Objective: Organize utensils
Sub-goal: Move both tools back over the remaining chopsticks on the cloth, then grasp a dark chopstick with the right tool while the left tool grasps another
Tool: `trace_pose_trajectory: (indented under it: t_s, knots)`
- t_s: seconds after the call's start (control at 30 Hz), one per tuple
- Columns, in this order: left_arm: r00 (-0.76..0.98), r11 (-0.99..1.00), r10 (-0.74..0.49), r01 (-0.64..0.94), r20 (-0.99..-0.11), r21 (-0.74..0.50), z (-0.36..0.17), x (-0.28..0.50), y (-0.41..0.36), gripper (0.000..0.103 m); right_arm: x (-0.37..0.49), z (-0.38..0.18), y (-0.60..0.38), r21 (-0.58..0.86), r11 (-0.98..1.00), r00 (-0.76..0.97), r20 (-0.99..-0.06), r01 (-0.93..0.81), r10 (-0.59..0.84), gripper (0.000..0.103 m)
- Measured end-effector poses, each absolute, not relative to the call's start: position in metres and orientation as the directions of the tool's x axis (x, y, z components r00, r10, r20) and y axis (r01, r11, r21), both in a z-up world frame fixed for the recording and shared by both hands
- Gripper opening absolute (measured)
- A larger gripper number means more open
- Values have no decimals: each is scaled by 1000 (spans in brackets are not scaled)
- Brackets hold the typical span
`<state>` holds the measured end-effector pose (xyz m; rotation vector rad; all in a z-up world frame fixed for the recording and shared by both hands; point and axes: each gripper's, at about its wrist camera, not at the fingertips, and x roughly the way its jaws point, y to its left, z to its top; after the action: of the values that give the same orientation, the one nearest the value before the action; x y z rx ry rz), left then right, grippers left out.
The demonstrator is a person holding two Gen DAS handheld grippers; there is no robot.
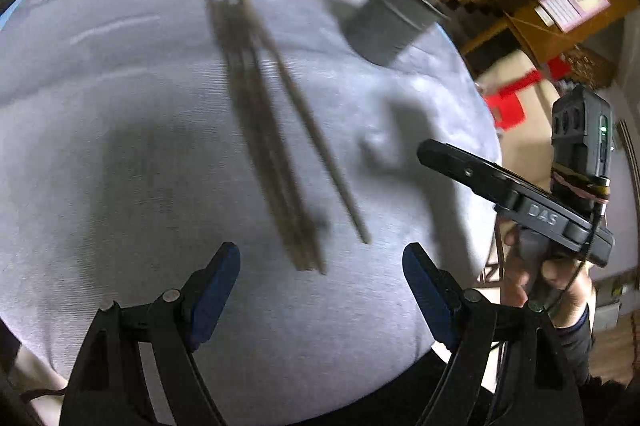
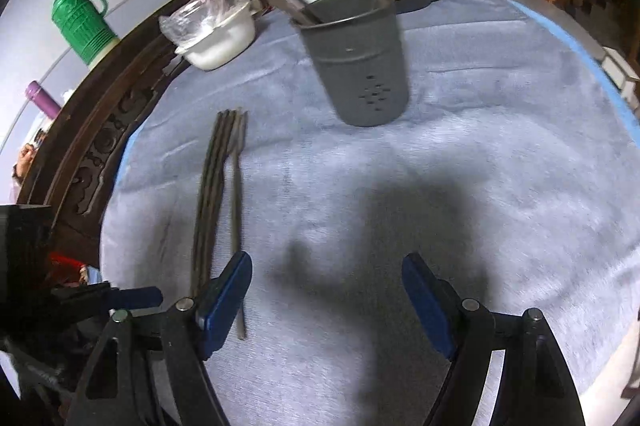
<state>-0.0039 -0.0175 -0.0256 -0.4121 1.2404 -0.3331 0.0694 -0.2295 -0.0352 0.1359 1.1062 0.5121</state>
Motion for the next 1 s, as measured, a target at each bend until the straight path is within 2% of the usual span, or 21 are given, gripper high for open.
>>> trace_pose_trajectory:
  t_s: [0.13, 0.2, 0.3, 0.47, 0.5, 0.53, 0.6, 0.67, 0.77, 0.93, 1.0]
  knots:
    - [308, 882, -440, -27, -843, -470, -28, -3, -5, 83, 83, -33, -195, 340, 848, 287, -834, -407, 472, 74]
    - [311, 886, -426, -47, -850, -461, -30, -3, 3, 83, 94, -34, -176, 343, 833, 254, -841, -433, 478, 55]
    - [314, 887, -412, -77, -855, -456, -33, -2, 12, 83, 113, -42, -156, 362, 830, 203, -855, -425, 477, 40]
    - [328, 882, -396, -124, -857, -455, -34, 5, 27, 83, 127, -50, -125, 354, 816, 146, -875, -457, 461, 39]
    - [328, 879, -397, -133, -857, -458, -35, 7, 29, 83, 129, -54, -119, 342, 818, 136, -884, -463, 447, 36]
    - [327, 874, -400, -144, -856, -464, -36, 11, 31, 83, 131, -59, -113, 325, 823, 126, -897, -465, 424, 32]
    - [326, 861, -410, -168, -852, -479, -37, 21, 33, 83, 133, -62, -109, 303, 832, 130, -906, -465, 402, 14]
    - [326, 847, -423, -189, -845, -497, -37, 31, 35, 81, 133, -63, -110, 299, 836, 122, -911, -460, 393, 8]
    - [329, 818, -446, -227, -833, -528, -35, 54, 37, 74, 131, -64, -124, 288, 847, 131, -916, -447, 380, 8]
    - [311, 834, -388, -283, -868, -474, -39, 91, 31, 72, 124, -66, -155, 304, 862, 138, -912, -405, 387, 8]
    - [291, 835, -368, -315, -883, -452, -42, 105, 29, 64, 123, -67, -160, 317, 863, 140, -907, -394, 397, 8]
